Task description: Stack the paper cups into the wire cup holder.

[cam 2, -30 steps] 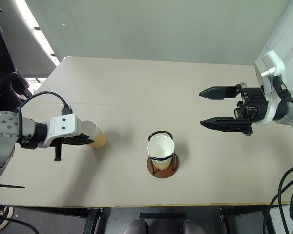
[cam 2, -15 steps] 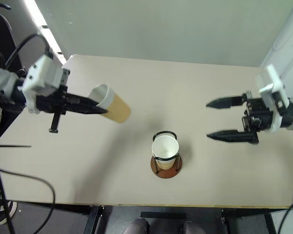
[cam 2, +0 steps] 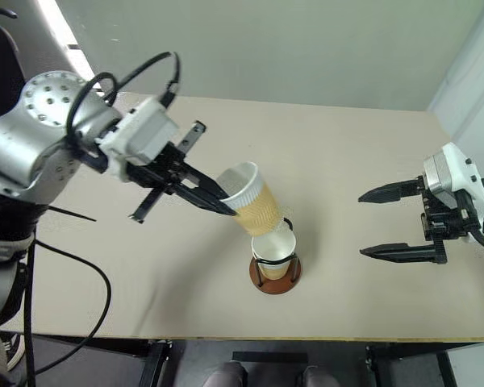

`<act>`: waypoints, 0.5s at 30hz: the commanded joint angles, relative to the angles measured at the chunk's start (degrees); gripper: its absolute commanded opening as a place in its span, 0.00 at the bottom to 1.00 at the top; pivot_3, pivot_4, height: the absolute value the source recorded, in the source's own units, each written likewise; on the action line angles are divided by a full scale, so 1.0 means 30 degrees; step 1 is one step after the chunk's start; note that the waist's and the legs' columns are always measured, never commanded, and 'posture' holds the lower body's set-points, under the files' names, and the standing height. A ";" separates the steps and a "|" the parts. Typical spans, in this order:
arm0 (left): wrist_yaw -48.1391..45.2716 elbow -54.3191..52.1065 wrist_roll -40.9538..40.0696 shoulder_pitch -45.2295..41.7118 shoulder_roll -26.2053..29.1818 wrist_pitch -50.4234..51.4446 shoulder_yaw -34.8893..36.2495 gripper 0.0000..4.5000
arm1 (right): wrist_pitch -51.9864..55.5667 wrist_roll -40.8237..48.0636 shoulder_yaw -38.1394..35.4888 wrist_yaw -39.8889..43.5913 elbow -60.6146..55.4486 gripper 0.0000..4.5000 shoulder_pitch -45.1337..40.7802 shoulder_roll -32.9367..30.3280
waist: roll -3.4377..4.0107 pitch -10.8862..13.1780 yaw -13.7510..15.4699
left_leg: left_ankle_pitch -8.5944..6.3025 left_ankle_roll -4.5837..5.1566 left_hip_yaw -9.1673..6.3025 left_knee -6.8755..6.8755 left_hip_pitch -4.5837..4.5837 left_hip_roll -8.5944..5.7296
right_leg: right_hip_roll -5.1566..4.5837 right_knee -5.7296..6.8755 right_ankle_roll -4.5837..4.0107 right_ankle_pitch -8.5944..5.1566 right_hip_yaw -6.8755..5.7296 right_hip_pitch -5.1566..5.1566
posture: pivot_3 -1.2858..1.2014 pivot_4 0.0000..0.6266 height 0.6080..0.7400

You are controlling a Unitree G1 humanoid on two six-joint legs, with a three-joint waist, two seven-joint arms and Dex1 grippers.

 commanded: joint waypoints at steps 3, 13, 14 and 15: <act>-0.0731 0.1013 0.0502 -0.1011 -0.0695 -0.2551 -0.2172 0.01 | 0.1025 0.1739 -0.2148 -0.0785 -0.1088 1.00 -0.0057 -0.0538 | -0.0001 0.0001 0.0014 | 0.0000 0.0027 0.0001 0.0005 -0.0013 -0.0070 | -0.0027 -0.0005 0.0068 -0.0019 0.0050 0.0004 | 0.52 0.24 1.00; -0.0731 0.2073 0.0753 -0.1898 -0.0875 -0.5198 -0.4780 0.01 | 0.1449 0.2143 -0.2522 -0.1790 -0.1904 1.00 0.0446 -0.0701 | 0.0003 0.0000 0.0004 | -0.0091 0.0234 0.0073 0.0090 -0.0080 -0.0186 | -0.0064 -0.0245 0.0346 0.0096 0.0404 -0.0016 | 0.52 0.24 1.00; -0.0731 0.2161 0.0798 -0.1861 -0.1078 -0.5260 -0.4657 0.01 | 0.1466 0.2165 -0.2509 -0.1897 -0.1970 1.00 0.0457 -0.0681 | 0.0003 0.0000 0.0007 | -0.0106 0.0260 0.0076 0.0127 -0.0087 -0.0196 | -0.0075 -0.0248 0.0365 0.0097 0.0415 -0.0012 | 0.52 0.24 1.00; -0.0731 0.2187 0.0803 -0.1832 -0.1237 -0.5277 -0.4587 0.01 | 0.1482 0.2185 -0.2503 -0.2004 -0.2026 1.00 0.0477 -0.0655 | 0.0004 0.0000 0.0016 | -0.0120 0.0283 0.0075 0.0167 -0.0101 -0.0199 | -0.0088 -0.0251 0.0381 0.0103 0.0422 -0.0012 | 0.52 0.24 1.00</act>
